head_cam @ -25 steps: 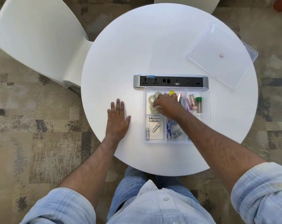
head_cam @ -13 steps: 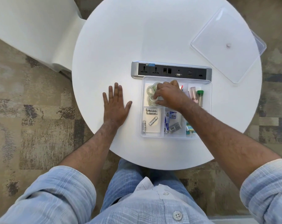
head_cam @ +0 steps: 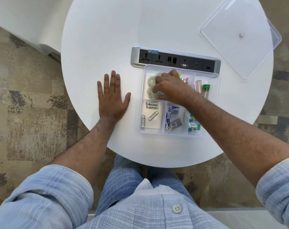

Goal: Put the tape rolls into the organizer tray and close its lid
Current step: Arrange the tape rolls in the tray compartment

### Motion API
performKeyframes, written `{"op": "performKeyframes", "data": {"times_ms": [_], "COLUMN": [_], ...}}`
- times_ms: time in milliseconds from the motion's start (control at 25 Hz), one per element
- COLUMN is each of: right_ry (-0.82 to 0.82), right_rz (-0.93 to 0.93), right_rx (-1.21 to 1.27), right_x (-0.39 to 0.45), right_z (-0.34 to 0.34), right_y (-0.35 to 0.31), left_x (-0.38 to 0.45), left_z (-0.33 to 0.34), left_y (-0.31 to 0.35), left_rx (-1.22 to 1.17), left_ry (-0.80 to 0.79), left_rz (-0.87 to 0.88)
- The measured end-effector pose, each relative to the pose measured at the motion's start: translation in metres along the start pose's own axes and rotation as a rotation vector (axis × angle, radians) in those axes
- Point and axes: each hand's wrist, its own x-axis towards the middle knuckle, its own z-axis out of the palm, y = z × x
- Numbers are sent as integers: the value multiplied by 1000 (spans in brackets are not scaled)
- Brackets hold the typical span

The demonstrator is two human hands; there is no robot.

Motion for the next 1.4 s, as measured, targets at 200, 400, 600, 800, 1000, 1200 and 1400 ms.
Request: {"op": "performKeyframes", "data": {"times_ms": [200,400,600,800,1000,1200,1400], "right_ry": [-32,-49,-68,-68,-82,-106,-34], "right_rz": [-53,-21,-20,-86,-169,-179,-191], "right_rx": [-105,-126,-160,-203,-284,-302,-272], "right_x": [5,3,3,3,6,9,9], "right_z": [-2,-6,-6,-7,-12,-15,-11], "right_y": [-3,-4,-12,-11,-12,-11,-12], "left_x": [0,0,0,0,0,0,0], "left_z": [3,3,2,1,1,1,0], "left_y": [-1,-1,-1,-1,-1,-1,-1], "left_rx": [-13,-11,-13,-10,-5,-15,-32], "left_ry": [10,15,8,7,13,18,10], "left_rz": [-3,-4,-6,-10,-6,-4,-8]}}
